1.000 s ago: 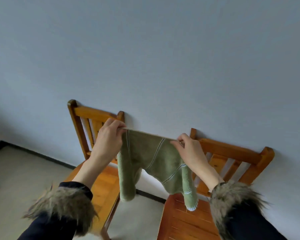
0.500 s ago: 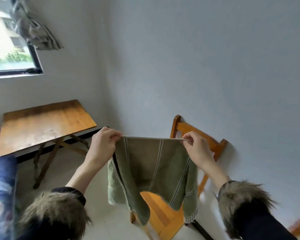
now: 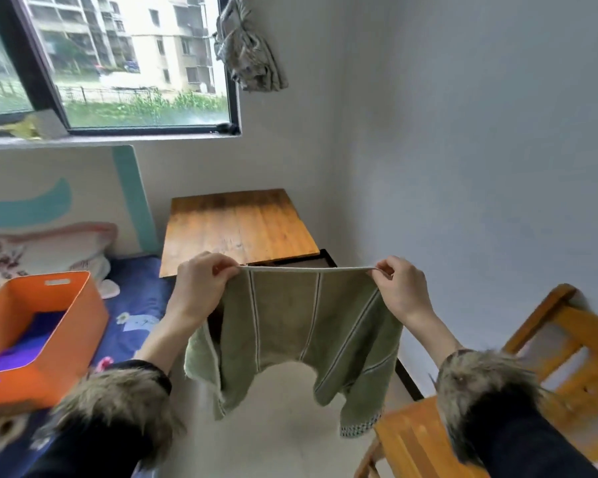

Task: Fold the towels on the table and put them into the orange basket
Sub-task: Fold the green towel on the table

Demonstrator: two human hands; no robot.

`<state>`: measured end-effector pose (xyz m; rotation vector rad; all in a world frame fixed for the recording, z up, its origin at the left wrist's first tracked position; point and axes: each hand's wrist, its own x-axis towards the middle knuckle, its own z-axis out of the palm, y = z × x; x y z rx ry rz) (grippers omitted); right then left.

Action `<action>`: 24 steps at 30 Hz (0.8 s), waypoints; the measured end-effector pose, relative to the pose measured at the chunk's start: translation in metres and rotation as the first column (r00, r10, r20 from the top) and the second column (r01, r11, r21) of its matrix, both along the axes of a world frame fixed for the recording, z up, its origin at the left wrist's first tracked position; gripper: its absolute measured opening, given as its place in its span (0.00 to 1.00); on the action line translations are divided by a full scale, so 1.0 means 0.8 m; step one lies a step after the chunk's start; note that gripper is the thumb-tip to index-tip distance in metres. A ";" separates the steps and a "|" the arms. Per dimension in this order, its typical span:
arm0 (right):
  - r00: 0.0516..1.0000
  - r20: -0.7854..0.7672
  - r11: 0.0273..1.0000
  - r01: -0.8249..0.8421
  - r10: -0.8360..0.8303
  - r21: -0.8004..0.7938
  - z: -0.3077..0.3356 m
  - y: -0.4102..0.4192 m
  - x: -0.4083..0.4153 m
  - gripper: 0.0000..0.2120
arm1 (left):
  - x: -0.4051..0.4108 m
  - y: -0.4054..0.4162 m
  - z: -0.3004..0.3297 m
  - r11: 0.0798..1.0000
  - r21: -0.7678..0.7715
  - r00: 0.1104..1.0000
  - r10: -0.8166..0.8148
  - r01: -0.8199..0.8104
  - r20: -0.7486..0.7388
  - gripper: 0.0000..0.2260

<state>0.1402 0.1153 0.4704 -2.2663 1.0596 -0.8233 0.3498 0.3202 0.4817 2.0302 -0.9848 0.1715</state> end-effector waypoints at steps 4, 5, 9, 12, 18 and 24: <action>0.992 -0.042 0.993 -0.115 0.115 0.020 -0.016 -0.048 0.090 0.07 | 0.082 -0.019 -0.019 0.997 0.028 0.997 0.077 -0.077 0.001 0.01; 0.988 -0.047 0.989 -0.143 0.144 0.032 -0.018 -0.061 0.112 0.07 | 0.103 -0.027 -0.024 0.995 0.036 0.996 0.091 -0.091 0.006 0.01; 0.980 -0.005 0.977 -0.196 0.197 0.089 -0.030 -0.117 0.201 0.05 | 0.182 -0.066 -0.041 0.980 0.099 0.985 0.169 -0.172 0.032 0.02; 0.982 0.011 0.973 -0.187 0.187 0.132 -0.039 -0.159 0.265 0.04 | 0.233 -0.096 -0.046 0.966 0.158 0.977 0.210 -0.205 -0.019 0.05; 0.979 -0.008 0.968 -0.201 0.204 0.152 -0.041 -0.222 0.374 0.09 | 0.320 -0.147 -0.052 0.955 0.166 0.959 0.266 -0.248 -0.100 0.07; 0.979 -0.103 0.984 -0.173 0.176 0.043 -0.048 -0.288 0.482 0.15 | 0.424 -0.203 -0.074 0.953 0.173 0.946 0.277 -0.249 -0.168 0.11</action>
